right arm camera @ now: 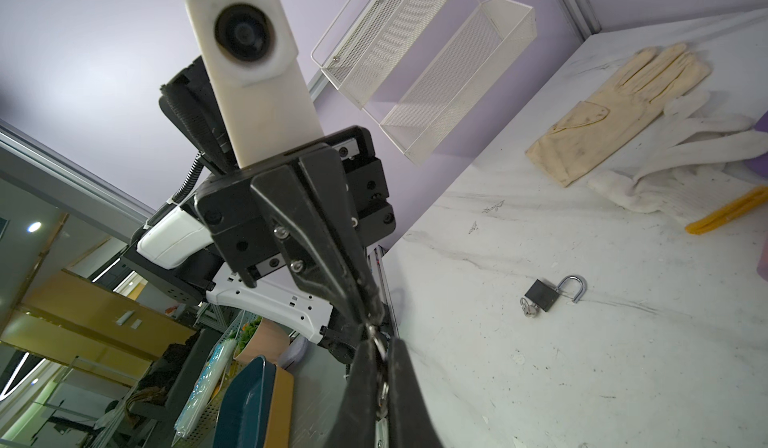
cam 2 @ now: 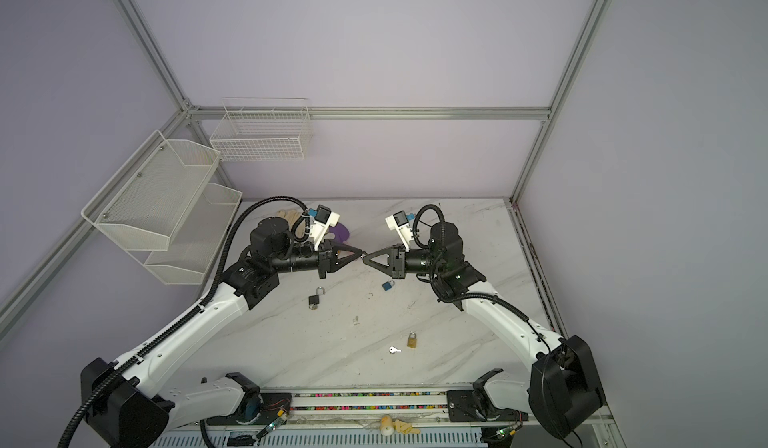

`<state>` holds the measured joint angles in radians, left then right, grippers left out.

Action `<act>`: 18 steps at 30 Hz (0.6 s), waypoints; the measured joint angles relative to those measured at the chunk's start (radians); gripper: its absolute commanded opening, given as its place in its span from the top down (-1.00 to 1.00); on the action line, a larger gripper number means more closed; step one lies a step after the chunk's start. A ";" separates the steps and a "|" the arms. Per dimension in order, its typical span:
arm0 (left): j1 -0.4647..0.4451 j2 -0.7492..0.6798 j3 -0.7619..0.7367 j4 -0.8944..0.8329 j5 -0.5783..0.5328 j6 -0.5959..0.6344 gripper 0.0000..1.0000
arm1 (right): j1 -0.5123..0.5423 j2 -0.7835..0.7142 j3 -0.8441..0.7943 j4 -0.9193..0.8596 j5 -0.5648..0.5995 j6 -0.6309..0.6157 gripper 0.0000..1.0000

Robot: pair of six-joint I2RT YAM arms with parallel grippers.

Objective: Unlock with the key

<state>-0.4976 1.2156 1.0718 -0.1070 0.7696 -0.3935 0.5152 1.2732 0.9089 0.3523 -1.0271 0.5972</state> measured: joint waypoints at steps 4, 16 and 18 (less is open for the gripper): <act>0.000 0.000 0.010 -0.016 -0.004 0.013 1.00 | 0.000 -0.002 0.000 0.000 0.002 0.001 1.00; 0.001 0.010 0.044 -0.044 -0.072 0.009 0.16 | -0.030 -0.057 -0.002 -0.065 0.079 0.024 1.00; 0.001 0.010 0.044 -0.047 -0.108 -0.004 0.09 | -0.063 -0.080 -0.017 -0.084 0.098 0.031 1.00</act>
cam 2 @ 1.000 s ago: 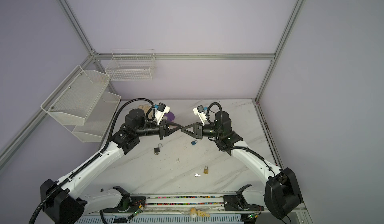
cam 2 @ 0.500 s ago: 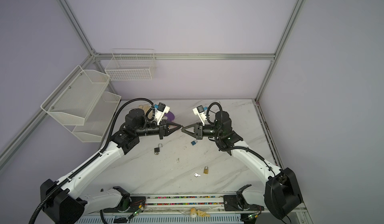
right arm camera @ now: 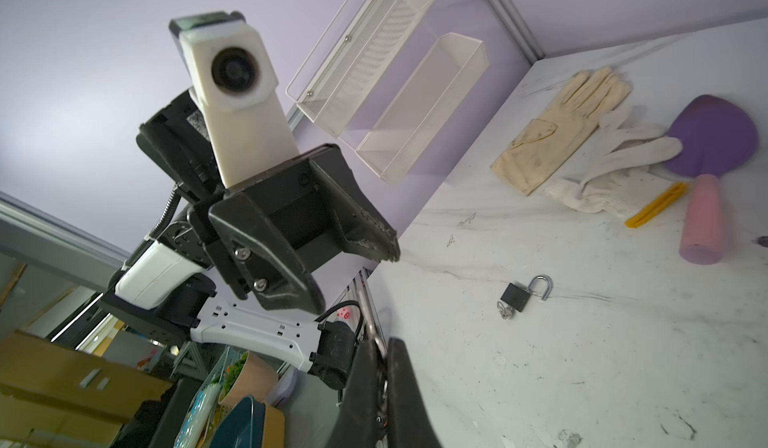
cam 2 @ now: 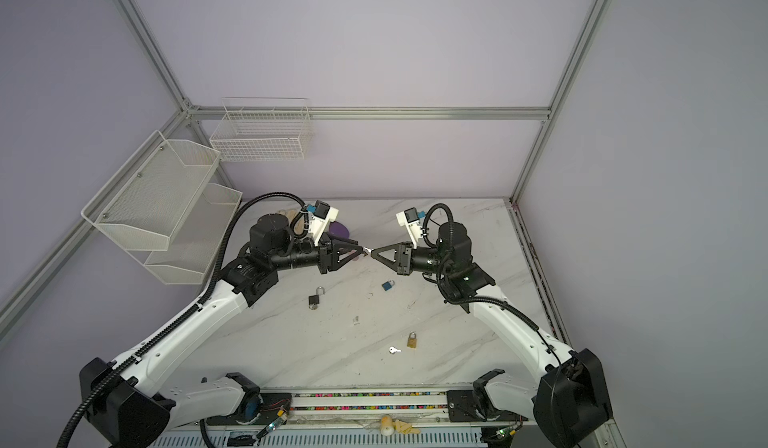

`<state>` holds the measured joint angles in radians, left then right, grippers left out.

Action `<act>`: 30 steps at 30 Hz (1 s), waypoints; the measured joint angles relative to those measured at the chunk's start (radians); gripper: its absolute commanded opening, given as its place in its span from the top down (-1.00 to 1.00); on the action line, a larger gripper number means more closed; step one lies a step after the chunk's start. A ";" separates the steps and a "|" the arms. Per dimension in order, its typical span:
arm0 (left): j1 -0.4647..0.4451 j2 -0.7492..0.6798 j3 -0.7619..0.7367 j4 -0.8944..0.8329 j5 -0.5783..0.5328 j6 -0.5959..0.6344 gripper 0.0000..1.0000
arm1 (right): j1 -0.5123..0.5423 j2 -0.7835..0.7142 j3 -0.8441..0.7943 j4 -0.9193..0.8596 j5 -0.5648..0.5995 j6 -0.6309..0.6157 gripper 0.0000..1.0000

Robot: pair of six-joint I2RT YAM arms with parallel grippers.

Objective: Unlock with the key

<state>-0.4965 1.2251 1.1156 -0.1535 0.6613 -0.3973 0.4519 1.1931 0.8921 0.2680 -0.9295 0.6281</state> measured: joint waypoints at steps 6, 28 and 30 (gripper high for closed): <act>-0.013 0.005 0.000 0.031 -0.121 -0.080 -0.04 | -0.054 -0.072 -0.083 -0.074 0.113 0.016 1.00; -0.263 0.703 0.202 -0.195 -0.560 -0.015 -0.08 | -0.138 -0.054 -0.287 -0.274 0.399 0.027 1.00; -0.273 0.735 0.235 -0.211 -0.592 -0.002 -0.08 | -0.139 -0.054 -0.287 -0.274 0.399 0.021 1.00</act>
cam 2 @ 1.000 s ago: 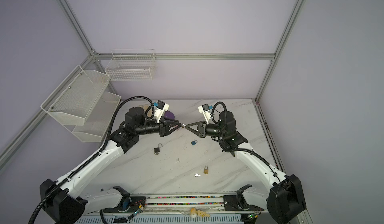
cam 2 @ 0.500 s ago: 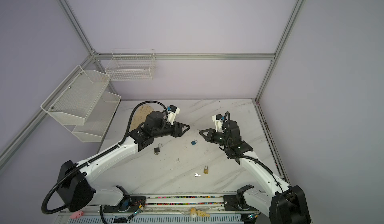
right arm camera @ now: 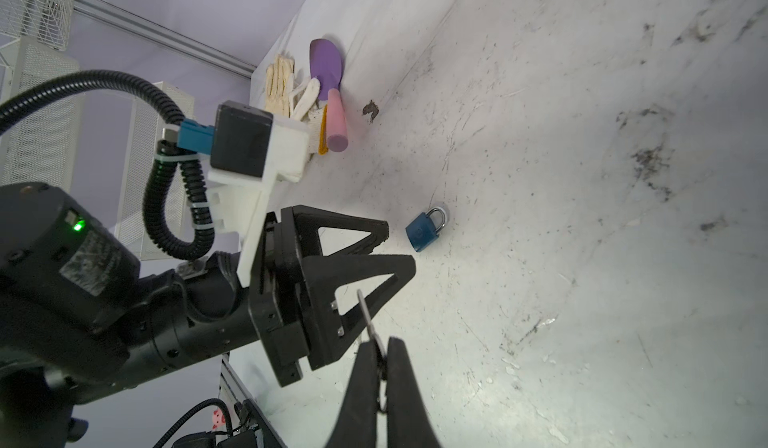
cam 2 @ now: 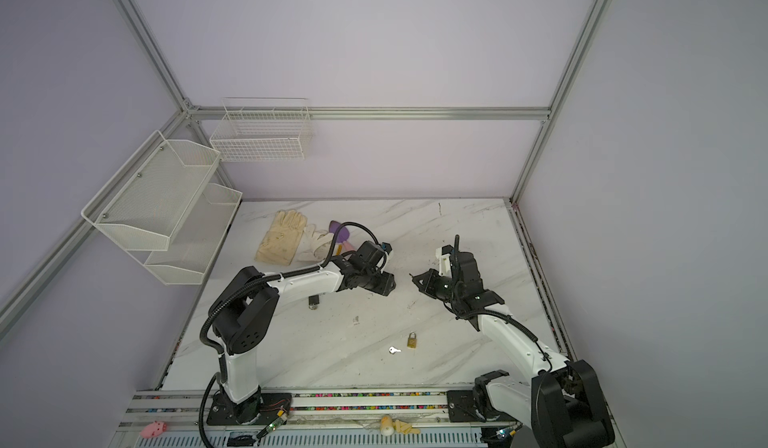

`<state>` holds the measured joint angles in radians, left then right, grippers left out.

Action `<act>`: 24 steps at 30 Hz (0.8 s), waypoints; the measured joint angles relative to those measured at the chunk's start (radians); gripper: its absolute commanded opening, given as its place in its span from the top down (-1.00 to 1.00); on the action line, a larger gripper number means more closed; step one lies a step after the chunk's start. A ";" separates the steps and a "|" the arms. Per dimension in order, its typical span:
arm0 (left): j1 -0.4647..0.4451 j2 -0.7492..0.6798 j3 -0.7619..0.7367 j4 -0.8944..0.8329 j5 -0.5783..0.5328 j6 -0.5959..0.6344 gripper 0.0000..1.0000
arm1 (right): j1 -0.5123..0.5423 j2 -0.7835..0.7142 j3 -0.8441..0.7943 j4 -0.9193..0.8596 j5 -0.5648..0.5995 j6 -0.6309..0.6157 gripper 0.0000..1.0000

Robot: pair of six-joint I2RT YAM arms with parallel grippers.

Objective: Unlock with the key
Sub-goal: 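Lower the left gripper onto the small blue padlock and close it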

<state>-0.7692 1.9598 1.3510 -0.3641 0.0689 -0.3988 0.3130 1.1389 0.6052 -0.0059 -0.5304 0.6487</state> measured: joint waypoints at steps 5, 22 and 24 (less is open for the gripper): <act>-0.011 0.052 0.060 -0.014 -0.080 0.023 -0.06 | 0.000 0.000 0.001 0.000 -0.005 -0.010 1.00; -0.064 0.153 0.167 -0.129 -0.130 0.043 0.03 | -0.001 0.000 0.010 -0.011 0.017 -0.016 1.00; -0.078 0.153 0.168 -0.138 -0.150 0.039 0.05 | -0.001 0.000 0.010 -0.012 0.017 -0.018 1.00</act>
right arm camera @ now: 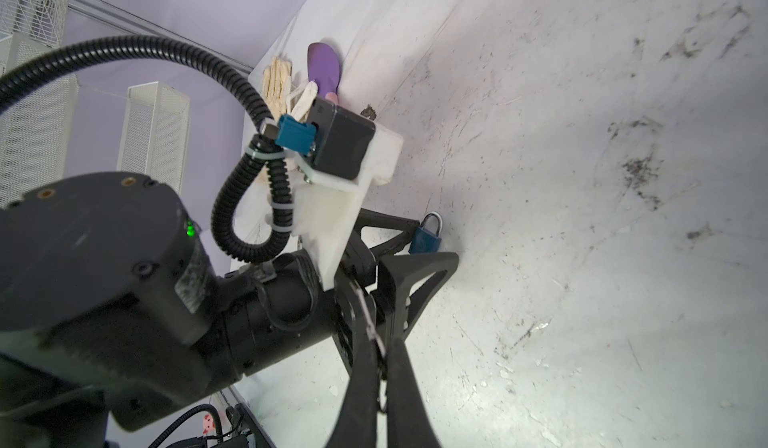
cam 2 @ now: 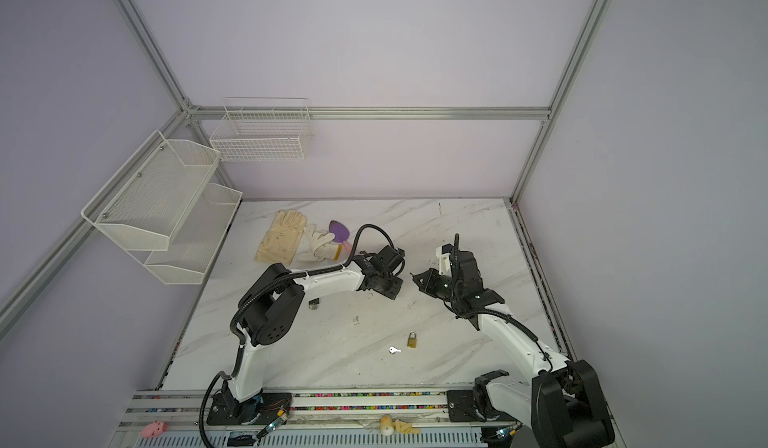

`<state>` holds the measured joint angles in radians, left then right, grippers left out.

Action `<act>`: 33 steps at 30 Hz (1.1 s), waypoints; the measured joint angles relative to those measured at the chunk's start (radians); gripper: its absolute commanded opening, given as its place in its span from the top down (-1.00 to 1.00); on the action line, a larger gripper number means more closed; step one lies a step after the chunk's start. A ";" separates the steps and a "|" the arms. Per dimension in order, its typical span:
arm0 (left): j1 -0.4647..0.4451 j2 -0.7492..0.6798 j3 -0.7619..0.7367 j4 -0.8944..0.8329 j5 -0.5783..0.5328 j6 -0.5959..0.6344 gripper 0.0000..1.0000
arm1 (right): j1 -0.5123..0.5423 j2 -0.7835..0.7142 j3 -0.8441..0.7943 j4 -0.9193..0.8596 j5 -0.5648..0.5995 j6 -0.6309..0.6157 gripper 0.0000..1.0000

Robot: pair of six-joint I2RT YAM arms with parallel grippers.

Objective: Unlock with the key
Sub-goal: 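Lower the left gripper onto the small blue padlock and close it, then lift the blue padlock with the left gripper while the right gripper approaches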

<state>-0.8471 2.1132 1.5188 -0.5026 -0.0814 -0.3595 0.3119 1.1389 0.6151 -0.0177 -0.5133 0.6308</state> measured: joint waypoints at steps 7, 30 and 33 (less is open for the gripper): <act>-0.032 0.039 0.064 -0.060 -0.078 -0.050 0.16 | -0.005 0.000 0.006 -0.004 0.000 -0.009 1.00; -0.055 0.063 0.103 -0.108 -0.168 -0.092 0.56 | -0.013 -0.023 0.042 -0.077 0.013 -0.060 1.00; -0.056 0.063 0.103 -0.110 -0.174 -0.105 0.64 | -0.014 -0.023 0.071 -0.107 0.037 -0.080 1.00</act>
<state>-0.9035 2.1765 1.6215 -0.6125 -0.2554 -0.4644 0.2981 1.1156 0.6861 -0.1246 -0.4767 0.5507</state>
